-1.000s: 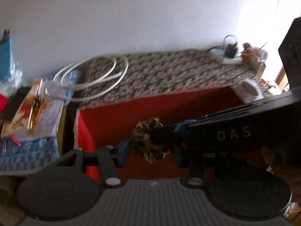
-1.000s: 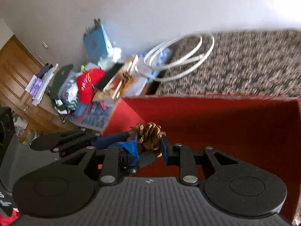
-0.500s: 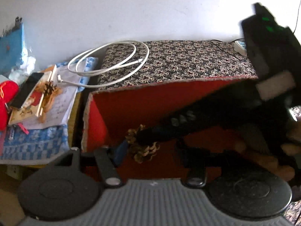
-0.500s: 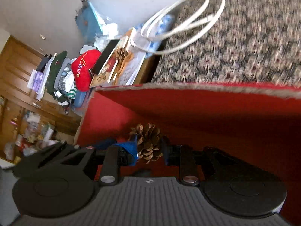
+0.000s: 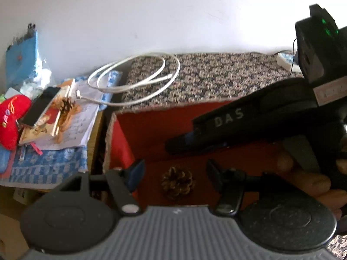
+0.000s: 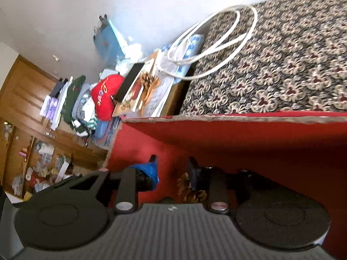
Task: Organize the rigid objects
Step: 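Carry the pine cone into the red box and open the right gripper, then move the right gripper back to the clear tape roll and grasp it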
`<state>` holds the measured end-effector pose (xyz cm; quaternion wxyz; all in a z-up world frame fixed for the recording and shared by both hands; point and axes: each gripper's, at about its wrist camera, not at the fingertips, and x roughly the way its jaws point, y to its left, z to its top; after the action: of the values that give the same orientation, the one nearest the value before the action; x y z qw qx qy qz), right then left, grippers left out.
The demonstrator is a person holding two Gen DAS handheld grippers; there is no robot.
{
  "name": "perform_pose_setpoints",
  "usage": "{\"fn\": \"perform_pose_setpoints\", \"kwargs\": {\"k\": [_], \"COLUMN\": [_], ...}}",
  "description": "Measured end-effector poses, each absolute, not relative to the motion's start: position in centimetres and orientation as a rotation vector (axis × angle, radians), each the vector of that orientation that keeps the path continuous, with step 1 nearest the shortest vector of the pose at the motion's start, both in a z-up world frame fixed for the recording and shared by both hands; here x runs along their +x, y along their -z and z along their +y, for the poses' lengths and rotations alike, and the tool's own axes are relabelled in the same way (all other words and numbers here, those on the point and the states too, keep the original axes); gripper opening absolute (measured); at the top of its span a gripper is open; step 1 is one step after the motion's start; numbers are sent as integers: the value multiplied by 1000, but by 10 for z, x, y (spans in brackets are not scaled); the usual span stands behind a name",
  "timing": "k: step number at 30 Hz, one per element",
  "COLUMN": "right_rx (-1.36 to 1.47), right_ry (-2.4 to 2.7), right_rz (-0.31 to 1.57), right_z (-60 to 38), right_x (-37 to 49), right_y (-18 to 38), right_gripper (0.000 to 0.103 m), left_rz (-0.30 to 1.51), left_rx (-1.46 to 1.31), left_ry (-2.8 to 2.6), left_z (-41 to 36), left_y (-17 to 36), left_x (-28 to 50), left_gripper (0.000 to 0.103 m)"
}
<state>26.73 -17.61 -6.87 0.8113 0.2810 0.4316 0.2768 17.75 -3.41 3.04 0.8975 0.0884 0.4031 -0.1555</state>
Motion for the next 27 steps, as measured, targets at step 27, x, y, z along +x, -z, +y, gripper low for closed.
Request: {"fn": "perform_pose_setpoints", "kwargs": {"k": [27], "right_rx": [673], "right_ry": [-450], "right_rz": [665], "right_z": [-174], "right_x": [91], "right_y": [22], "right_gripper": [14], "left_rz": [821], "left_rx": [293], "left_ry": [276], "left_z": [-22], "left_y": [-82], "left_x": [60], "left_gripper": [67]}}
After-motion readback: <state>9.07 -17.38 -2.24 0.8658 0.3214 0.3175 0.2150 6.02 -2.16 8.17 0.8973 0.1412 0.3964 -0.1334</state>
